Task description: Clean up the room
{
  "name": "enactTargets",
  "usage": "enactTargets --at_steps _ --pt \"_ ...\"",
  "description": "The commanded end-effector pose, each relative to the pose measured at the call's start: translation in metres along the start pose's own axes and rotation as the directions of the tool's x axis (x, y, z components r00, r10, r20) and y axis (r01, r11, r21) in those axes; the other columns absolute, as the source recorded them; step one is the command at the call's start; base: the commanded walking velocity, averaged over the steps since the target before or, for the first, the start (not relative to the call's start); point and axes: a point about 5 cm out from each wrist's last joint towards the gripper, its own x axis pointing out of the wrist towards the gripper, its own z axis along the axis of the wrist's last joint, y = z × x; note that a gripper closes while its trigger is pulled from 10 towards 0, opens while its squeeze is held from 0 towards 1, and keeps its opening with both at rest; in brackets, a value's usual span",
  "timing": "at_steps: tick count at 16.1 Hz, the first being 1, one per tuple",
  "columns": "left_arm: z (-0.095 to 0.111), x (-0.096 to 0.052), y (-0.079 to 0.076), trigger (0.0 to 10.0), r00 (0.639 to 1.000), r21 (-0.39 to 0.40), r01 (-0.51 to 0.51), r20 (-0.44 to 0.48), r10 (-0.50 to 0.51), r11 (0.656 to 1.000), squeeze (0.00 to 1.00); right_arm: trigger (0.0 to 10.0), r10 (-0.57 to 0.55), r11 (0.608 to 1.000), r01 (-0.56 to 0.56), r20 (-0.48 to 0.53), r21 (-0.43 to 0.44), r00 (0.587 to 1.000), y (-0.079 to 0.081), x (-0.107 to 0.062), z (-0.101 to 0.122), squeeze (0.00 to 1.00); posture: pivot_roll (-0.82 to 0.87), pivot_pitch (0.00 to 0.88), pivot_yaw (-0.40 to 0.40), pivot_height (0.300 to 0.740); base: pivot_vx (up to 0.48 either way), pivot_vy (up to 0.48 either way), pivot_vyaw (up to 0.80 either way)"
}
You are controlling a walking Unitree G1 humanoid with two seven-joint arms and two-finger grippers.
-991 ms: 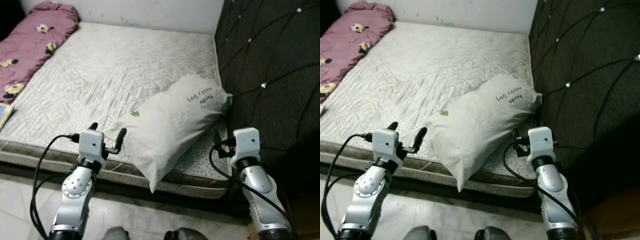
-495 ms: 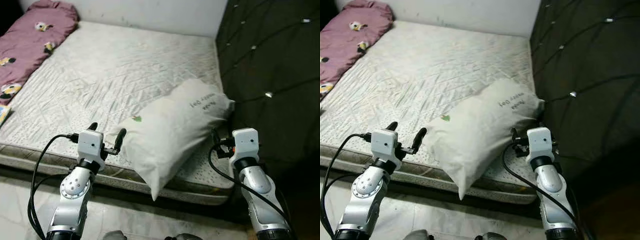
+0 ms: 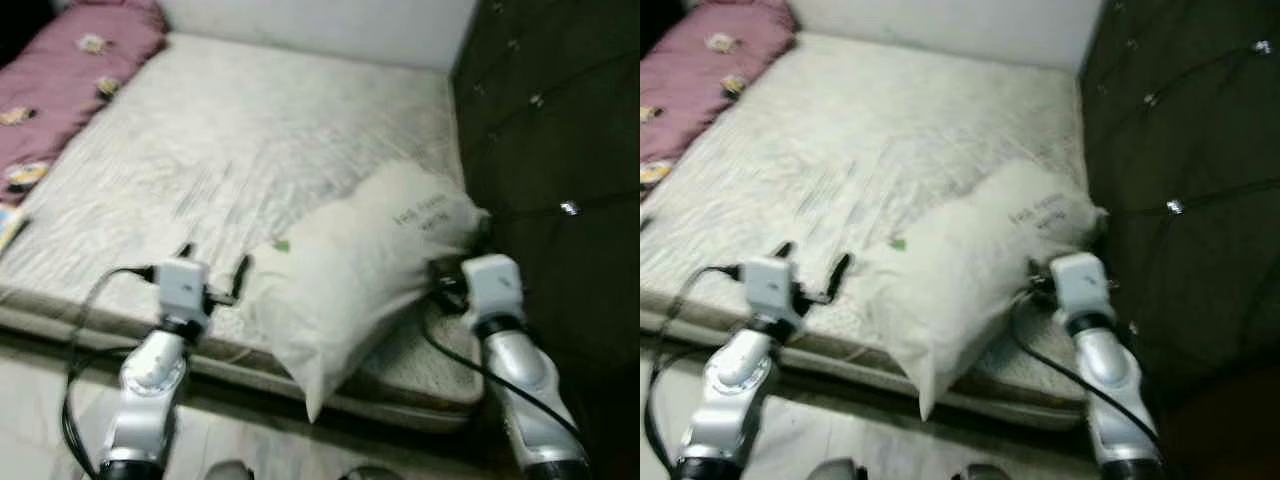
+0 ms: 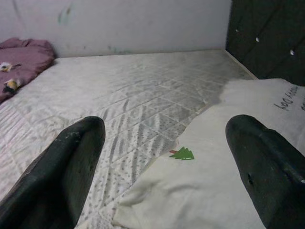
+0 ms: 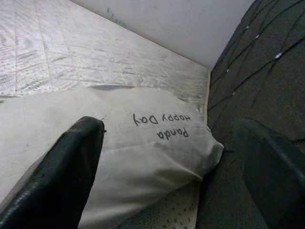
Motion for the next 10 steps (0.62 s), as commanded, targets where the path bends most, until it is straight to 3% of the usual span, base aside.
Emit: enactTargets --at_steps 1,2,10 --pt "-0.006 -0.006 0.01 10.0 0.999 0.001 -0.035 -0.038 0.035 0.999 0.0 10.0 0.004 1.0 -0.004 0.013 0.004 1.0 0.003 0.0 0.004 0.0 -0.07 0.031 -0.038 0.74 0.0 0.0 0.0" --pt "-0.008 -0.007 0.012 10.0 0.997 -0.009 -0.053 -0.053 0.052 0.999 0.0 10.0 -0.002 1.0 0.002 -0.001 0.002 1.0 0.002 -0.001 0.002 0.0 -0.07 0.03 -0.036 0.74 0.0 0.0 0.0" --pt "-0.009 -0.005 0.013 10.0 0.997 -0.032 -0.053 -0.064 0.051 0.998 0.0 10.0 -0.044 0.998 0.046 -0.038 0.036 0.998 -0.003 -0.003 -0.006 0.0 -0.06 0.028 -0.03 0.74 0.0 0.0 -0.8"
